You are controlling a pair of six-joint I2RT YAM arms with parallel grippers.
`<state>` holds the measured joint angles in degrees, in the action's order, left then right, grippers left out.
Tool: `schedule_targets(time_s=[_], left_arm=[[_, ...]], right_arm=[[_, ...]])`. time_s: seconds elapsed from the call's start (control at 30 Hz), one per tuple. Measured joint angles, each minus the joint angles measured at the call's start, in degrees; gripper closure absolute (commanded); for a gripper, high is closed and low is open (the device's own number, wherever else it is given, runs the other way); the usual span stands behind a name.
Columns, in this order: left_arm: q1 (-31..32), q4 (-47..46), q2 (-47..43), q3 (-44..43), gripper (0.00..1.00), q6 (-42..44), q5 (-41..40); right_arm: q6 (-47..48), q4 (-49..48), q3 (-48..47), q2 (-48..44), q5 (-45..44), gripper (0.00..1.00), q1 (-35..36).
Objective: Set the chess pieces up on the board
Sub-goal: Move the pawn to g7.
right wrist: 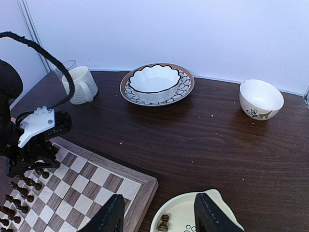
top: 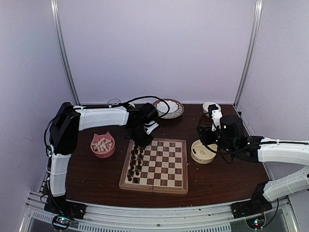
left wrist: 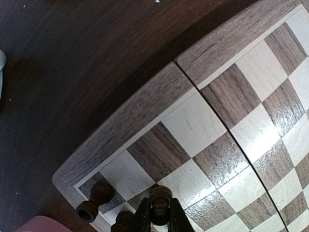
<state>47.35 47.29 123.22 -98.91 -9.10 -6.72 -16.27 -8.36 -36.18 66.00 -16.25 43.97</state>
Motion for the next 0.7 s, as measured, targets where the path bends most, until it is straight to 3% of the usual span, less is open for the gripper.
schedule_targets(time_s=[0.7], left_arm=[[0.00,2.12,-0.74,0.02,0.85,0.00,-1.05]], right_arm=[[0.00,0.00,0.00,0.00,0.00,0.47,0.00]])
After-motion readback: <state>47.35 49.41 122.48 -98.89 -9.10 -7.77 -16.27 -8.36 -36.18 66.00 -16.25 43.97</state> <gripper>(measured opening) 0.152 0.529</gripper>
